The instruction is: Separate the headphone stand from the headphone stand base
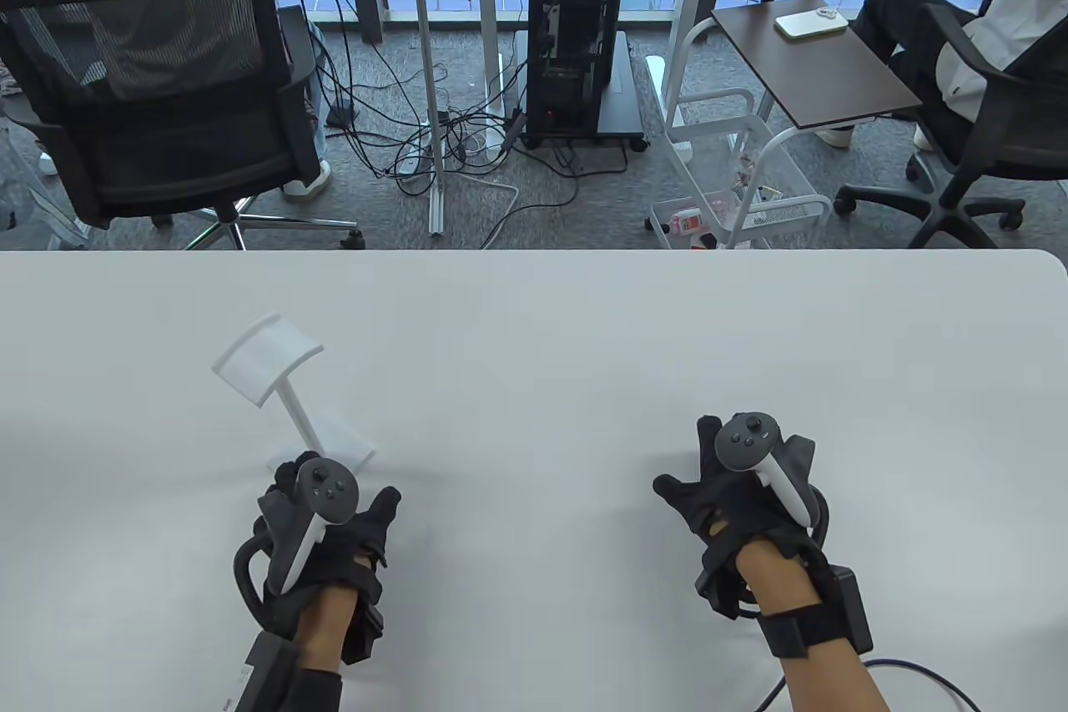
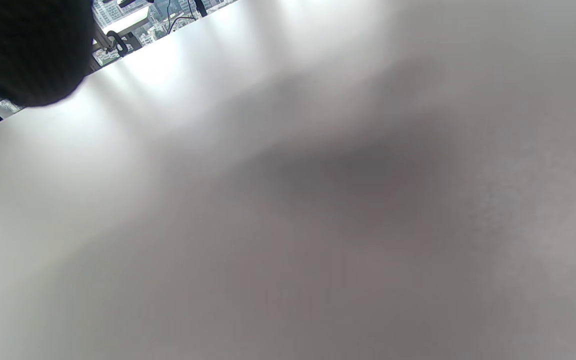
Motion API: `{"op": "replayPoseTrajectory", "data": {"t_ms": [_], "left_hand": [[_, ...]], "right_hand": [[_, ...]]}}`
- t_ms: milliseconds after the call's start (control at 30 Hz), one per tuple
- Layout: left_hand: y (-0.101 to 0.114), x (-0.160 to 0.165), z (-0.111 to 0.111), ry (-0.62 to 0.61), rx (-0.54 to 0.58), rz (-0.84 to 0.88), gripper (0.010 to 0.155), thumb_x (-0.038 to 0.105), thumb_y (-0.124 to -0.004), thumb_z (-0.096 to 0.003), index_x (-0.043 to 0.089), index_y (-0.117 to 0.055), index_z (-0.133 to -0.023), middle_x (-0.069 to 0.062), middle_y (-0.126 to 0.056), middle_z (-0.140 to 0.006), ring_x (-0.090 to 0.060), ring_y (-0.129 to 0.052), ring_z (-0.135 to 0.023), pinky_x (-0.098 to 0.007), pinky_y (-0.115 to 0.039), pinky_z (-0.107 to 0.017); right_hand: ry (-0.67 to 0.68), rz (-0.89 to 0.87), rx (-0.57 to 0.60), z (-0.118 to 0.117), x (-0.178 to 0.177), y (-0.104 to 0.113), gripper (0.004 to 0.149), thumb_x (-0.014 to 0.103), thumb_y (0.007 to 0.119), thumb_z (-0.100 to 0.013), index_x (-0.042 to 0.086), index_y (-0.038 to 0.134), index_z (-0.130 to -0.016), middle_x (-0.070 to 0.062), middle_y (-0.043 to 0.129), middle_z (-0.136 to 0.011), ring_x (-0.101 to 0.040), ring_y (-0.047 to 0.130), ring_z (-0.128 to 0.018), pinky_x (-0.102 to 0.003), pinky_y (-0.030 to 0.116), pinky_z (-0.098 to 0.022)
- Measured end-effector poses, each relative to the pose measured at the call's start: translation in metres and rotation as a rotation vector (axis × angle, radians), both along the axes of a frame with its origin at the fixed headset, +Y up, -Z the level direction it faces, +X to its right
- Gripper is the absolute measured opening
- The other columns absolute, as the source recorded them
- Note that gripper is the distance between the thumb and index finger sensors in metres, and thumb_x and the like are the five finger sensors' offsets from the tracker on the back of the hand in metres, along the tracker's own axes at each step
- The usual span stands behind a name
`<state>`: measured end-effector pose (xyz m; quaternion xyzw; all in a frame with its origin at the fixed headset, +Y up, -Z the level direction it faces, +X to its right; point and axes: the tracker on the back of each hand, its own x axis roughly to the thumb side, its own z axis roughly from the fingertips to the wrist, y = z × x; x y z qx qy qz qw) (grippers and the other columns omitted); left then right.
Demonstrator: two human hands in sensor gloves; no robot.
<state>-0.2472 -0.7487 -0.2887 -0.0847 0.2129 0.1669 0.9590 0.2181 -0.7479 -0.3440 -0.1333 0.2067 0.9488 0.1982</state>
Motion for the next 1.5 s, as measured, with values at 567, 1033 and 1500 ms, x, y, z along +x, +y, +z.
{"op": "replayPoseTrajectory", "data": {"t_ms": [567, 1033, 1500], "left_hand": [[-0.007, -0.027, -0.039, 0.199, 0.205, 0.422, 0.111, 0.068, -0.084, -0.0321, 0.011, -0.023, -0.105, -0.015, -0.038, -0.112, -0.040, -0.057, -0.107, -0.060, -0.056, -0.073], [-0.019, -0.050, -0.059, 0.260, 0.288, 0.312, 0.048, 0.048, -0.075, -0.0463, 0.026, -0.065, -0.088, 0.003, -0.081, -0.089, -0.023, -0.088, -0.087, -0.054, -0.063, -0.070], [-0.014, -0.059, -0.008, 0.136, 0.269, 0.355, 0.046, 0.039, -0.069, -0.0482, 0.017, -0.065, -0.088, 0.007, -0.095, -0.055, -0.020, -0.102, -0.050, -0.051, -0.079, -0.057]], "right_hand": [[-0.015, -0.043, 0.031, 0.000, 0.003, 0.004, 0.090, 0.064, 0.080, -0.032, 0.045, 0.019, -0.095, 0.007, -0.008, -0.107, -0.023, -0.013, -0.101, -0.062, 0.002, -0.072], [-0.055, -0.052, 0.002, -0.003, 0.012, -0.006, 0.088, 0.063, 0.079, -0.033, 0.044, 0.021, -0.096, 0.007, -0.006, -0.107, -0.023, -0.012, -0.102, -0.062, 0.001, -0.072], [-0.022, -0.040, 0.012, -0.001, 0.004, -0.006, 0.087, 0.063, 0.078, -0.033, 0.043, 0.022, -0.096, 0.006, -0.005, -0.107, -0.025, -0.011, -0.102, -0.063, 0.002, -0.071]]}}
